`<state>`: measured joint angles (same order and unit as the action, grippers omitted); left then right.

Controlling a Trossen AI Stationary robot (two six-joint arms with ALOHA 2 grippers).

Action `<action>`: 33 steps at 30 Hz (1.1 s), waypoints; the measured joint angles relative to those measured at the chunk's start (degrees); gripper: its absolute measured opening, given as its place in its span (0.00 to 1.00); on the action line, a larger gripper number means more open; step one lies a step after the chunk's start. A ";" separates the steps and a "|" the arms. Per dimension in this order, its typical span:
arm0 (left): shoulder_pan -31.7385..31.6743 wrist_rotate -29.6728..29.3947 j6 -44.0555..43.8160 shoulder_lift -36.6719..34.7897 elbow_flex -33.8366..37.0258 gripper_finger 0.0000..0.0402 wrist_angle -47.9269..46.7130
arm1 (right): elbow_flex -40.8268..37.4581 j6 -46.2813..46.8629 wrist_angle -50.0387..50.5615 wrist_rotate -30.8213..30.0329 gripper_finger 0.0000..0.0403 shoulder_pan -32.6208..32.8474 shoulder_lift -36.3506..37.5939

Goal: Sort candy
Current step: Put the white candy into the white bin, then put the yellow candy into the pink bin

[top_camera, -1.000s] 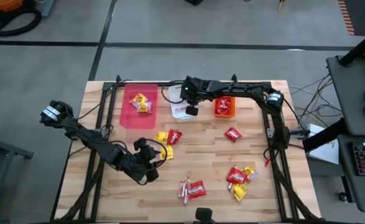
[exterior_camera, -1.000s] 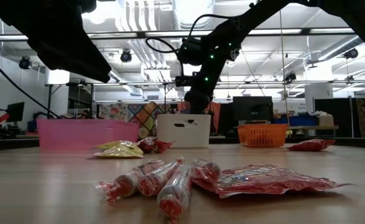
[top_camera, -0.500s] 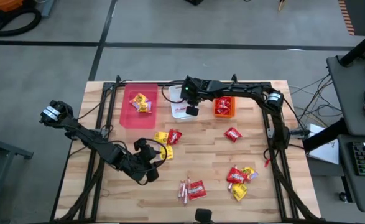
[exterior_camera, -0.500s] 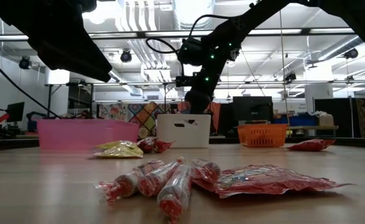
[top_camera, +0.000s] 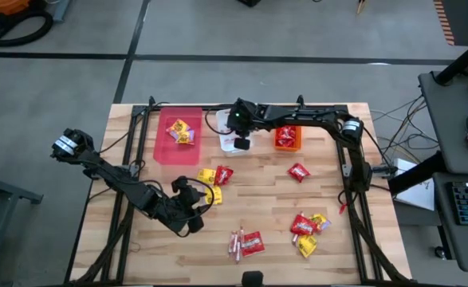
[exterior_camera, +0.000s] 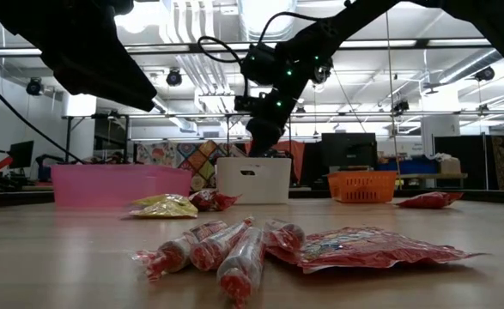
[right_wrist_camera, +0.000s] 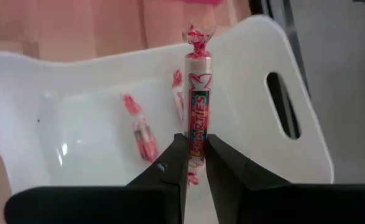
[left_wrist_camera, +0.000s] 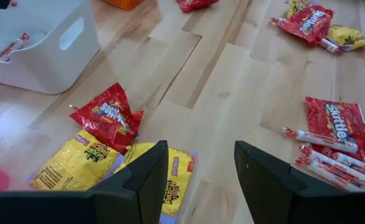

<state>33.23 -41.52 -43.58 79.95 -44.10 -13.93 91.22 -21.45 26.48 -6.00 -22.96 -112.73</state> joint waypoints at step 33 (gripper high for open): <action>-0.04 -1.57 0.60 -0.01 0.00 0.42 0.26 | 0.24 5.34 0.00 -0.02 0.40 0.09 0.52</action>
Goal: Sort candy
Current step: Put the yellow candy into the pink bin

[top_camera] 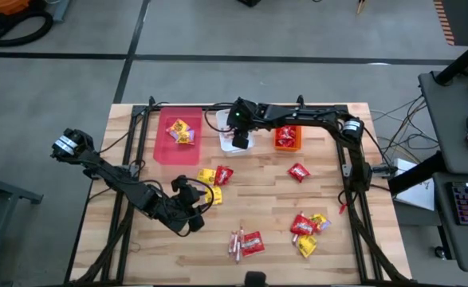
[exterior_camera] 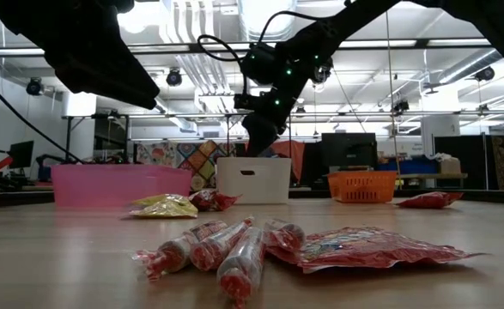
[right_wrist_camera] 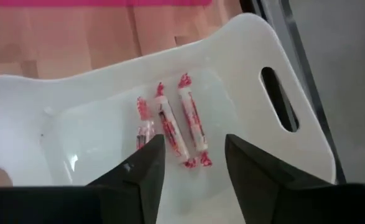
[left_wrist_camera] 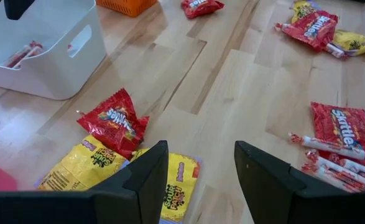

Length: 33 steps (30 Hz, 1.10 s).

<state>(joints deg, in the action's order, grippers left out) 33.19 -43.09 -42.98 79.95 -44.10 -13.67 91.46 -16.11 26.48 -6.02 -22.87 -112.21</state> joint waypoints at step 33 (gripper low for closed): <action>-0.02 0.12 9.25 4.51 0.00 0.56 1.56 | -1.22 14.11 31.08 15.16 0.35 21.45 17.74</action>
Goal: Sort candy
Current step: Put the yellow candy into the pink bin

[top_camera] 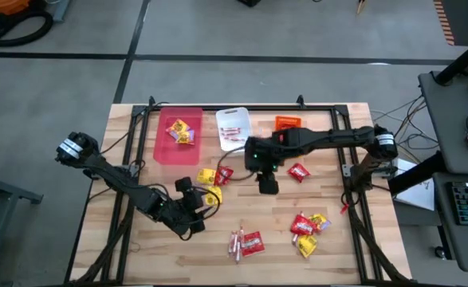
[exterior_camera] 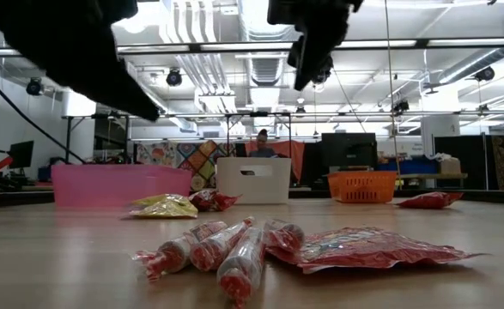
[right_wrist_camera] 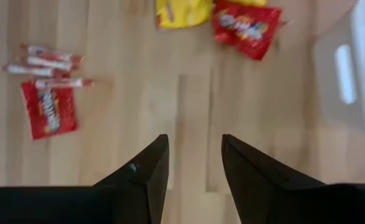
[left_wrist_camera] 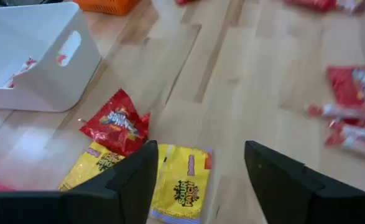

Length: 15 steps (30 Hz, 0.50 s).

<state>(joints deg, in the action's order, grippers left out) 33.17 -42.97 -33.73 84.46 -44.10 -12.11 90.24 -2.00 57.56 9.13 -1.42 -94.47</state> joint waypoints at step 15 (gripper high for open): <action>-0.63 0.09 2.56 15.77 0.00 0.63 4.91 | -19.44 9.44 -14.08 -0.10 0.33 3.66 13.08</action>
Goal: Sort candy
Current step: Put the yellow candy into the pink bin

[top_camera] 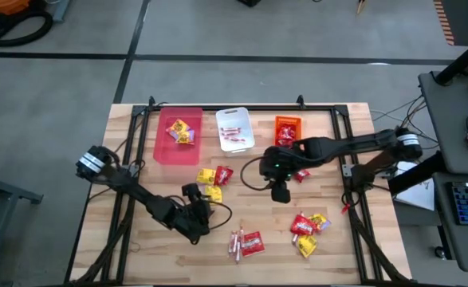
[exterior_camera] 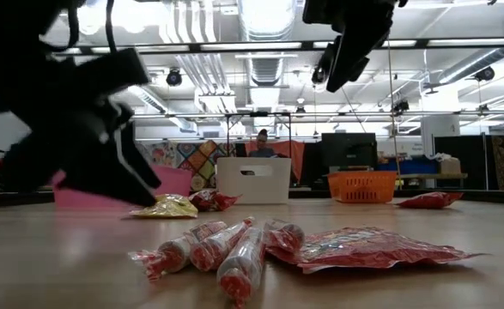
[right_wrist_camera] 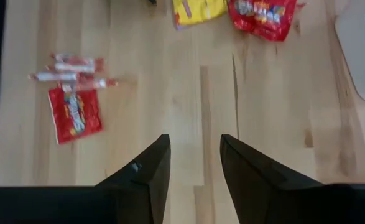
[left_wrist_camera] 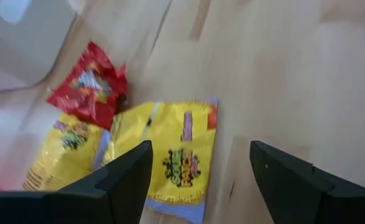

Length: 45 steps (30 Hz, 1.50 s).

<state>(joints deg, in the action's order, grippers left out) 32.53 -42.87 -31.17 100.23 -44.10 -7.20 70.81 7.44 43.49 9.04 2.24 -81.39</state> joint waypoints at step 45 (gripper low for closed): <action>0.40 4.62 -6.57 -5.84 4.72 0.00 7.12 | -23.41 -13.26 -50.35 -4.43 0.30 4.62 0.28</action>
<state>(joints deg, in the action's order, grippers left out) 32.93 -38.25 -37.74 94.39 -39.38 -0.08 47.40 -5.82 -6.86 4.61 6.86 -81.11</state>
